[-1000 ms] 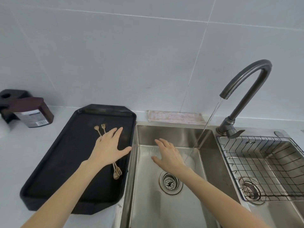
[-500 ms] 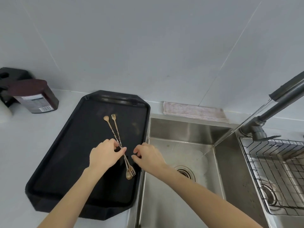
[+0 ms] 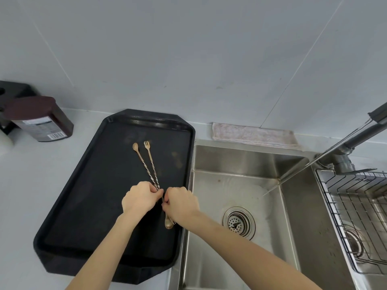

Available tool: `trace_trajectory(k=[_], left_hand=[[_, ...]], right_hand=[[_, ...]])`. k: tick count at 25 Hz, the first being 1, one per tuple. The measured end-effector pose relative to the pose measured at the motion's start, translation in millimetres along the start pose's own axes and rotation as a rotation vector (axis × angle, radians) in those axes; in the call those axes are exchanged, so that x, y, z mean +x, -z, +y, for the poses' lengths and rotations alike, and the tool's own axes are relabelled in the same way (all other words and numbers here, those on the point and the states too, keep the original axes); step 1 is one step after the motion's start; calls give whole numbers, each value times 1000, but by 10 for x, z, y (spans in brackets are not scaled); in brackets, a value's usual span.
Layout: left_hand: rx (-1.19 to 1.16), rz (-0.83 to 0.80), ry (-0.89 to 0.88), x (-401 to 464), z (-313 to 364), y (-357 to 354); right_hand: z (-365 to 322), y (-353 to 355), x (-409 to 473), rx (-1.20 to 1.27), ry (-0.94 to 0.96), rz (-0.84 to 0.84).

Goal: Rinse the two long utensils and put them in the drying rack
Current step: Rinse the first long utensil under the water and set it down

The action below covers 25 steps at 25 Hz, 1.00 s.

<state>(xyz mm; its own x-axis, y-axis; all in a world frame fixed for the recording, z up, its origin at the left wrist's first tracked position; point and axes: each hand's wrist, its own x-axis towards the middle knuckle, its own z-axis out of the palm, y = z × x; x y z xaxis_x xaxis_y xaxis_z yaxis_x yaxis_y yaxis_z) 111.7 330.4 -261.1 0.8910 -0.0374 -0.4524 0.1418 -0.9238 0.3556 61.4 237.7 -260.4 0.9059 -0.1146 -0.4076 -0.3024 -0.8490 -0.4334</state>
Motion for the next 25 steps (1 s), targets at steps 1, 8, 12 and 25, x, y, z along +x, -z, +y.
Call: trace_trajectory(k=[1,8,12,25], left_hand=[[-9,-8,13,-13,0,1],[-475,-85,-20,-200,61,15],[-764,-185,-78,-476,281,20],[-772,-262,-377,-1276,1498,-586]], right_hand=[[12,2,-13,30,-11,2],[190,114,-196,366,-61,60],[433,243,-465,493,-43,132],[1681,432,-1368,536,-217,277]])
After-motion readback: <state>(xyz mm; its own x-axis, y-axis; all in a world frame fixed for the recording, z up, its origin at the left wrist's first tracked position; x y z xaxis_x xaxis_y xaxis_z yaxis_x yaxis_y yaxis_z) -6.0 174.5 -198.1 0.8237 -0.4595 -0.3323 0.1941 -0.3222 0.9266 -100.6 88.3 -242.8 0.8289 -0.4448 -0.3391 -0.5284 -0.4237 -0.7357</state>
